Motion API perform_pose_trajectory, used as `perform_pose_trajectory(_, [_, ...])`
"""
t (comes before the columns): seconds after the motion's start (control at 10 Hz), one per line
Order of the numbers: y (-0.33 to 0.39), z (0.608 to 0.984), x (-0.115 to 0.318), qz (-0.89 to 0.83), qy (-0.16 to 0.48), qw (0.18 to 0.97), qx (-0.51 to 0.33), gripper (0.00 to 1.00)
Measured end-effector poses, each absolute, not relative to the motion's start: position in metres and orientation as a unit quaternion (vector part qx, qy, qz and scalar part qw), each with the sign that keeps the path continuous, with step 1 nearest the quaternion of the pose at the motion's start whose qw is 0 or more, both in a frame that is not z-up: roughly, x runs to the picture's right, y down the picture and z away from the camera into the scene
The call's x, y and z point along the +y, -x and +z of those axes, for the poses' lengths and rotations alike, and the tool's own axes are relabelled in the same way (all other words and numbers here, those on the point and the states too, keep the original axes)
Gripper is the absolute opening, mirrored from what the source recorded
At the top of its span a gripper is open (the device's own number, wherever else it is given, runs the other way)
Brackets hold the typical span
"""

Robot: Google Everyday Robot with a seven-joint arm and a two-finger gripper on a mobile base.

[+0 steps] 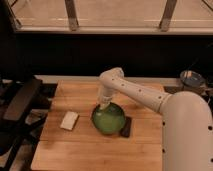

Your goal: Drag the ceramic bowl in a circle

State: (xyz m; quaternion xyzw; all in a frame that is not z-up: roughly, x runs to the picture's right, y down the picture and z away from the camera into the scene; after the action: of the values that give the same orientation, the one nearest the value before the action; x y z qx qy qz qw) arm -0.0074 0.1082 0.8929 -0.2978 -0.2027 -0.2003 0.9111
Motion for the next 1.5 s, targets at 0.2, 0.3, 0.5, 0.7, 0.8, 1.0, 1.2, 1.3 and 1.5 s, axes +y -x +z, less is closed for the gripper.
perform_pose_trajectory(0.2, [-0.007, 0.885, 0.103, -0.188, 0.292, 0.918, -0.193, 0.0])
perform_pose_trajectory(0.3, [-0.017, 0.882, 0.101, -0.183, 0.29, 0.921, -0.187, 0.0])
perform_pose_trajectory(0.5, [-0.038, 0.876, 0.099, -0.168, 0.288, 0.926, -0.176, 0.0])
perform_pose_trajectory(0.7, [-0.06, 0.868, 0.104, -0.154, 0.291, 0.931, -0.159, 0.0])
perform_pose_trajectory(0.8, [-0.068, 0.864, 0.11, -0.147, 0.294, 0.932, -0.151, 0.0])
perform_pose_trajectory(1.0, [-0.07, 0.852, 0.13, -0.149, 0.311, 0.929, -0.137, 0.0])
perform_pose_trajectory(1.2, [-0.063, 0.843, 0.146, -0.161, 0.33, 0.921, -0.131, 0.0])
perform_pose_trajectory(1.3, [-0.055, 0.84, 0.153, -0.168, 0.336, 0.917, -0.133, 0.0])
perform_pose_trajectory(1.5, [-0.026, 0.832, 0.17, -0.182, 0.352, 0.905, -0.153, 0.0])
